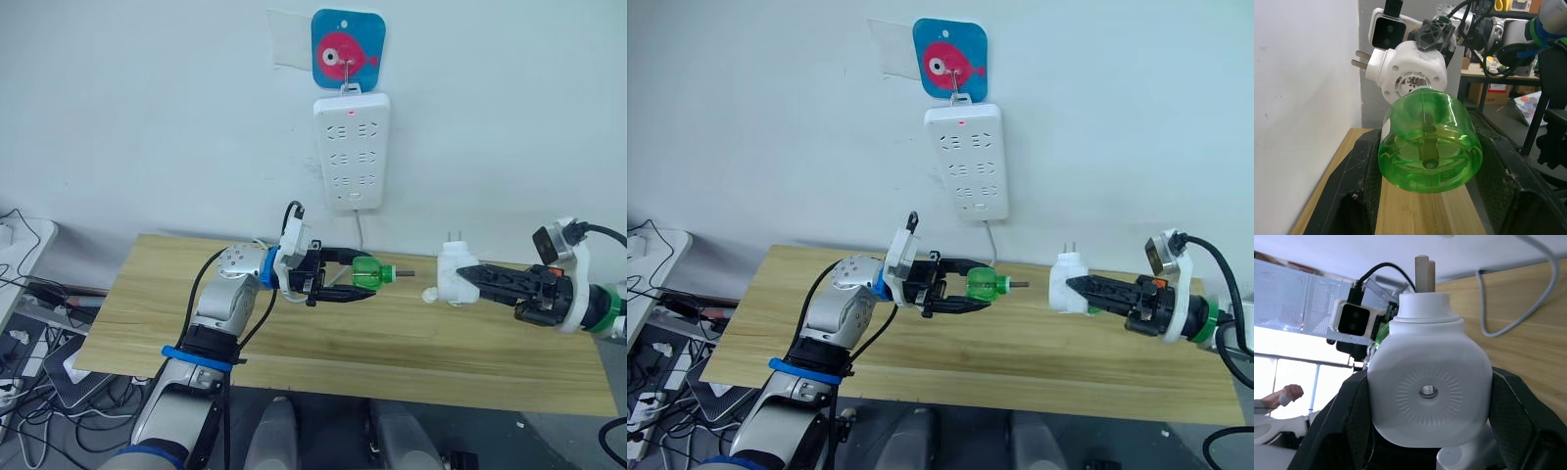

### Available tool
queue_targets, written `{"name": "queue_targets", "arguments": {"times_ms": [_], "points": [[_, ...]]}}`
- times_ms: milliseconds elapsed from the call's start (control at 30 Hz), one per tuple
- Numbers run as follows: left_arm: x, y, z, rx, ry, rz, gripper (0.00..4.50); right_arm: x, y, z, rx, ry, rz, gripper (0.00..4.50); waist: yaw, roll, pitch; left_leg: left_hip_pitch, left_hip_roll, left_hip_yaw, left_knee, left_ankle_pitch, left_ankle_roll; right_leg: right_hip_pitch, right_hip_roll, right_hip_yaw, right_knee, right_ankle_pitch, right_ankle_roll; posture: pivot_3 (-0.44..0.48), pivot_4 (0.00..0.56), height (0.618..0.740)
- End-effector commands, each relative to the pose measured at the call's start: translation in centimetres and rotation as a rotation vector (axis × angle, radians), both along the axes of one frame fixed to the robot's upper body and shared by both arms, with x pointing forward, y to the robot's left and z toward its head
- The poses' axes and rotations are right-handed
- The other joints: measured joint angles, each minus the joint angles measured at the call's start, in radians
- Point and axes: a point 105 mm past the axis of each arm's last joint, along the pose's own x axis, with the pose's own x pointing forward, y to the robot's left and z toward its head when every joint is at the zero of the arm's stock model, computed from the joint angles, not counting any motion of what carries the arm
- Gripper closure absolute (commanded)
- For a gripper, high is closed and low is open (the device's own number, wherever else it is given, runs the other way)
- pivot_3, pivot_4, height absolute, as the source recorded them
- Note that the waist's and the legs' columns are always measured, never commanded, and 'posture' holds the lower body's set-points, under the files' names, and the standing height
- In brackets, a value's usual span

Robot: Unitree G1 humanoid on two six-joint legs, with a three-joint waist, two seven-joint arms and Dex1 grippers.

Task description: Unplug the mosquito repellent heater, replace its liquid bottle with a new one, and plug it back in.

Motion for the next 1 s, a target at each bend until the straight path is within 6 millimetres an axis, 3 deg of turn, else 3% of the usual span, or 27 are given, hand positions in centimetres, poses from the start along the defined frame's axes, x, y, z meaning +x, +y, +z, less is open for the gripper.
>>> {"name": "queue_targets", "arguments": {"times_ms": [33, 1000], "points": [[-0.5, -0.8, 1.0, -0.024, -0.040, -0.040, 2.22, -0.6, 0.8, 1.4, 0.030, -0.060, 0.046, 1.57, 0.000, 0.000, 0.000, 0.000, 0.000, 0.000, 0.000, 0.000, 0.000, 0.000, 0.000, 0.000, 0.000, 0.000, 0.000, -0.024, 0.237, 0.740], [-0.5, -1.8, 0.8, -0.023, -0.044, -0.065, 2.22, -0.7, 2.9, 1.9, 0.065, -0.113, 0.118, 1.57, 0.000, 0.000, 0.000, 0.000, 0.000, 0.000, 0.000, 0.000, 0.000, 0.000, 0.000, 0.000, 0.000, 0.000, 0.000, -0.033, 0.244, 0.740]]}}
